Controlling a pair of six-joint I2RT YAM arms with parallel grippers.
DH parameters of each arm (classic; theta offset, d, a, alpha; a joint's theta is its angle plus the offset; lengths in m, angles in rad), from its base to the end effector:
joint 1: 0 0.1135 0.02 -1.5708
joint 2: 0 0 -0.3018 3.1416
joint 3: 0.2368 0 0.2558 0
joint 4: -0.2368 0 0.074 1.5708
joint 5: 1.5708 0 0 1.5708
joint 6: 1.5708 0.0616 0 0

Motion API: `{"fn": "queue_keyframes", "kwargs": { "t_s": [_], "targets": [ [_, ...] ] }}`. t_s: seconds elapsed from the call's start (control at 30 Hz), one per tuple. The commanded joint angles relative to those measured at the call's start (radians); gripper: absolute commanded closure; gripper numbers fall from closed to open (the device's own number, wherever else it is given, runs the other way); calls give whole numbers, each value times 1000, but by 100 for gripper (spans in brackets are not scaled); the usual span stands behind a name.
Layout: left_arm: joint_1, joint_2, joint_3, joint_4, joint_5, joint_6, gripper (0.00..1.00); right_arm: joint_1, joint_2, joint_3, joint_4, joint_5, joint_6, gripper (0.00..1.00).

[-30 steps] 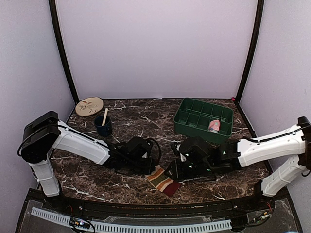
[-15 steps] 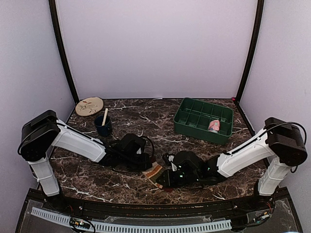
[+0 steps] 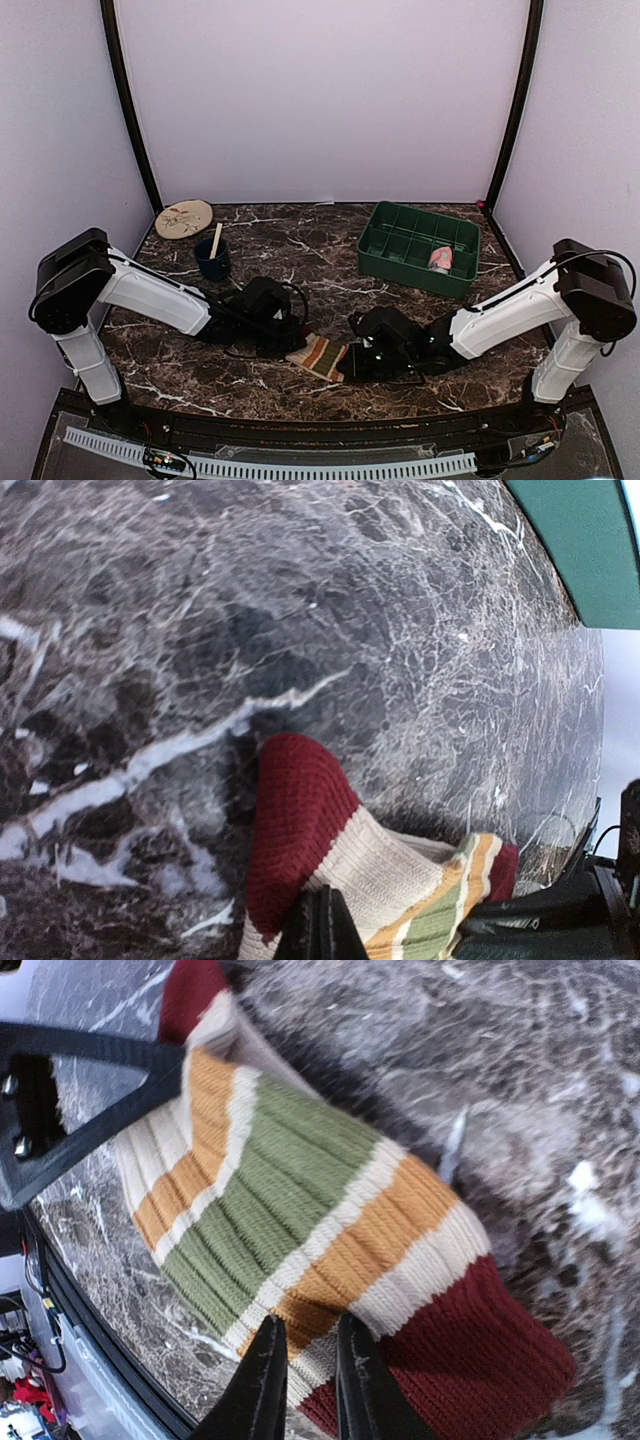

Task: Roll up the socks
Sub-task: Smooth out the sock at the center of the board.

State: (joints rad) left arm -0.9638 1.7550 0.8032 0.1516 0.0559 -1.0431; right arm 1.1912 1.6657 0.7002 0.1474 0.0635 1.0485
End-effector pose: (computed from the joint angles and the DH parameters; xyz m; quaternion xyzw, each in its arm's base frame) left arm 0.2041 -0.3000 0.1453 -0.0262 0.9260 -0.3308 0.1801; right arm 0.1267 0.3070 0.1447 -0.0546 0.9280 0.3178 0.1867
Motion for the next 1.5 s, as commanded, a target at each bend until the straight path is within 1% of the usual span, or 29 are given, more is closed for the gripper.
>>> {"fn": "queue_keyframes", "kwargs": {
  "t_s": [0.0, 0.13, 0.3, 0.5, 0.67, 0.9, 1.0, 1.1, 1.2, 1.27, 1.47],
  "targets": [
    [7, 15, -79, -195, -3, -46, 100, -54, 4, -5, -122, 33, -34, 83],
    [7, 13, -95, -164, 25, -56, 100, -130, 23, 15, -139, 11, -125, 83],
    [4, 0, -109, -142, 48, -69, 100, -211, 89, 89, -213, 12, -271, 83],
    [-8, -29, -122, -125, 59, -80, 100, -279, 138, 143, -239, 17, -360, 83],
    [-20, -100, -139, -113, 33, -67, 100, -292, 122, 160, -227, 20, -378, 82],
    [-27, -268, -208, 60, -5, -32, 100, -290, 7, 154, -122, -29, -356, 78],
    [-27, -309, -198, 97, -18, 6, 100, -284, -12, 165, -88, -59, -341, 77],
    [-27, -320, -150, 109, -18, 85, 100, -272, -15, 174, -52, -85, -319, 75],
    [-25, -286, -85, 119, 7, 169, 100, -259, -7, 153, 25, -104, -272, 75],
    [-17, -244, -46, 148, 51, 209, 100, -257, 5, 119, 107, -123, -222, 75],
    [27, -98, -29, 325, 217, 248, 100, -255, 101, 17, 472, -202, -74, 74]
  ]
}}
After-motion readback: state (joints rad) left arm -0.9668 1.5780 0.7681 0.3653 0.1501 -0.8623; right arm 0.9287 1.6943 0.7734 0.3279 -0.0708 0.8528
